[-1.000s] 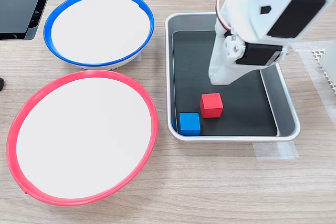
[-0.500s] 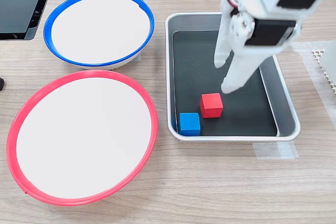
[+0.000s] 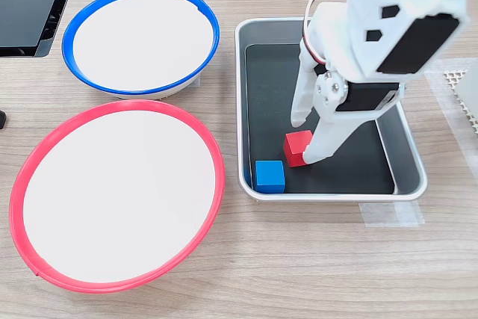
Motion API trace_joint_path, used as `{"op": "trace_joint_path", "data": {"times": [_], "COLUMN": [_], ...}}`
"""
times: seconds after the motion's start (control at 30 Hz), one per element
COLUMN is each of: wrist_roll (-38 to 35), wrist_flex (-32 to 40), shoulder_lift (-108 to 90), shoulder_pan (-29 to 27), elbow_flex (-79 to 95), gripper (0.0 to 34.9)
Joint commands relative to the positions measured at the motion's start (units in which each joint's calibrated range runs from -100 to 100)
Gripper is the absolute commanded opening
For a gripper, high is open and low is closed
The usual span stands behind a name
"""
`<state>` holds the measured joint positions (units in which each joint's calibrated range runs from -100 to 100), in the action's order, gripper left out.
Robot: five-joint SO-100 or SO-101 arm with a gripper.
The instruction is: Move two blocks from tray to matching dishes
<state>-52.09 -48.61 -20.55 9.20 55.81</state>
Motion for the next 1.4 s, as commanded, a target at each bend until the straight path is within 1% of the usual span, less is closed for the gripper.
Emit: {"op": "trace_joint_path", "data": {"times": [0.0, 0.03, 0.07, 0.13, 0.17, 0.27, 0.33, 0.4, 0.43, 0.47, 0.53, 0.63, 0.73, 0.77, 0.8, 0.87, 0.9, 0.93, 0.97, 1.0, 1.03, 1.07, 1.1, 1.13, 1.17, 1.23, 1.27, 1.37], "wrist_roll": [-0.54, -0.54, -0.2, -0.29, -0.93, -1.66, 1.12, 7.03, 9.67, 14.21, 21.34, 26.13, 27.16, 27.16, 27.11, 27.06, 27.01, 26.86, 26.67, 26.47, 26.28, 26.03, 25.84, 25.2, 24.62, 23.05, 21.25, 16.85], "wrist_flex": [1.69, 2.02, 2.18, 0.7, -5.74, -15.73, -19.86, -20.02, -19.03, -15.23, -3.84, 8.95, 14.32, 14.65, 14.65, 14.65, 14.65, 14.4, 13.99, 13.41, 13.08, 12.25, 11.51, 9.53, 7.96, 2.76, -1.37, -9.54], "shoulder_lift": [0.46, 0.46, 0.29, -0.48, -1.5, -2.18, -2.18, -1.25, -0.48, 0.97, 4.9, 12.06, 18.03, 20.08, 21.95, 24.51, 25.19, 25.53, 25.53, 25.19, 24.77, 23.91, 23.06, 21.36, 20.33, 17.26, 14.87, 10.1], "shoulder_pan": [0.07, -0.03, -0.03, -0.31, -0.97, -2.19, -1.53, 0.82, 1.86, 3.83, 6.84, 9.38, 10.23, 10.33, 10.42, 10.42, 10.23, 9.95, 9.76, 9.57, 9.29, 9.01, 8.63, 8.07, 7.78, 6.47, 5.53, 3.08], "elbow_flex": [-0.05, -0.05, -0.23, -1.32, -5.42, -12.98, -18.71, -24.54, -26.63, -29.36, -31.64, -32.0, -32.46, -33.19, -34.19, -35.37, -35.64, -35.73, -35.73, -35.73, -35.55, -35.37, -35.28, -35.19, -35.19, -35.01, -34.28, -31.55], "gripper": [8.6, 3.2, 0.3, 0.2, 0.1, 0.1, 0.1, 0.1, 0.1, 0.1, 0.1, 0.1, 0.1, 0.2, 0.9, 7.6, 11.3, 17.3, 18.9, 18.8, 18.6, 17.3, 13.8, 5.5, 0.3, 0.3, 0.2, 0.2]}}
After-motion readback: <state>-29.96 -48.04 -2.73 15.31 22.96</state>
